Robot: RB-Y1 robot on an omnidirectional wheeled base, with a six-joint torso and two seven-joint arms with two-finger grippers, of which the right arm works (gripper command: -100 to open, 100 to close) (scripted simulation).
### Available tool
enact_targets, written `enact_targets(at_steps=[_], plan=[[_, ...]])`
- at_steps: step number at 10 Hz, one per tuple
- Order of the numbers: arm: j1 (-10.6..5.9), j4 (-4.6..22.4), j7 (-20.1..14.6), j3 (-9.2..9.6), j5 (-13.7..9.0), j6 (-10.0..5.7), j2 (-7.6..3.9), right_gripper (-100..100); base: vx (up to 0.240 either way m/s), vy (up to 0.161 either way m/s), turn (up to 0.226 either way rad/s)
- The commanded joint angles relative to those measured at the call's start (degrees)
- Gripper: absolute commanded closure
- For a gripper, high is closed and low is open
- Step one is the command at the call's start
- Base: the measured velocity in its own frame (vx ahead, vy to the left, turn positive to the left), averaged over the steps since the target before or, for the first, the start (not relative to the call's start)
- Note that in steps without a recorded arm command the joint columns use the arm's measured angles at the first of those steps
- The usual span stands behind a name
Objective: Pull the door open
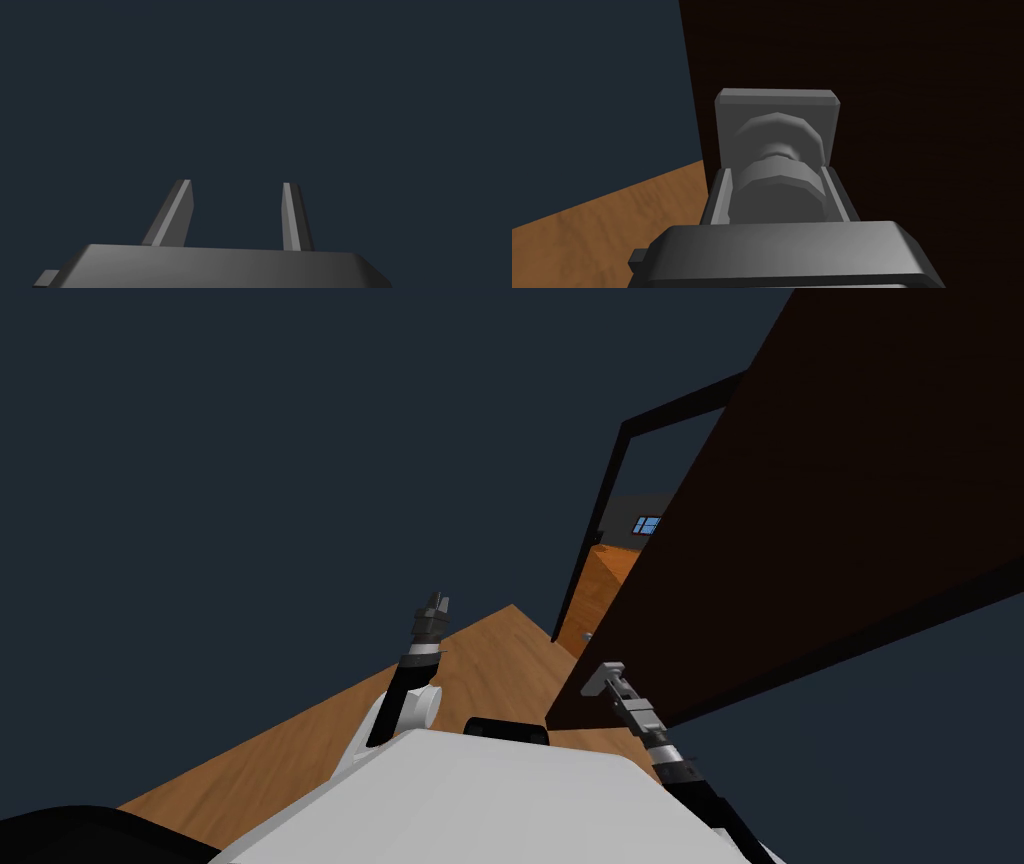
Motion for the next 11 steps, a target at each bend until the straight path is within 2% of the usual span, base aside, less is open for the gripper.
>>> enact_targets(at_steps=[1, 2, 3, 4, 5, 6, 9, 11], plan=[[1.52, 0.6, -1.2, 1.26, 1.1, -2.86, -1.23, 100, 0.003, -0.005, -0.005], [2.39, 1.1, -2.1, 2.08, 1.8, -4.77, -2.05, 100, 0.002, -0.01, -0.025], [2.39, 1.1, -2.1, 2.08, 1.8, -5.31, -2.05, 100, -0.002, -0.008, -0.017], [3.26, 1.6, -2.9, 2.88, 2.5, -7.37, -2.87, 100, 0.0, -0.007, 0.0], [4.11, 2.1, -3.8, 3.67, 3.2, -8.79, -3.67, 100, 0.004, -0.015, -0.019], [4.11, 2.1, -3.8, 3.67, 3.2, -9.39, -3.67, 100, -0.001, -0.012, -0.009], [6.42, 3.5, -6.0, 5.77, 5.0, -14.77, -5.83, 100, -0.001, -0.019, -0.014], [7.63, 4.2, -7.1, 6.84, 6.0, -17.48, -6.94, 100, -0.018, -0.033, -0.012]])
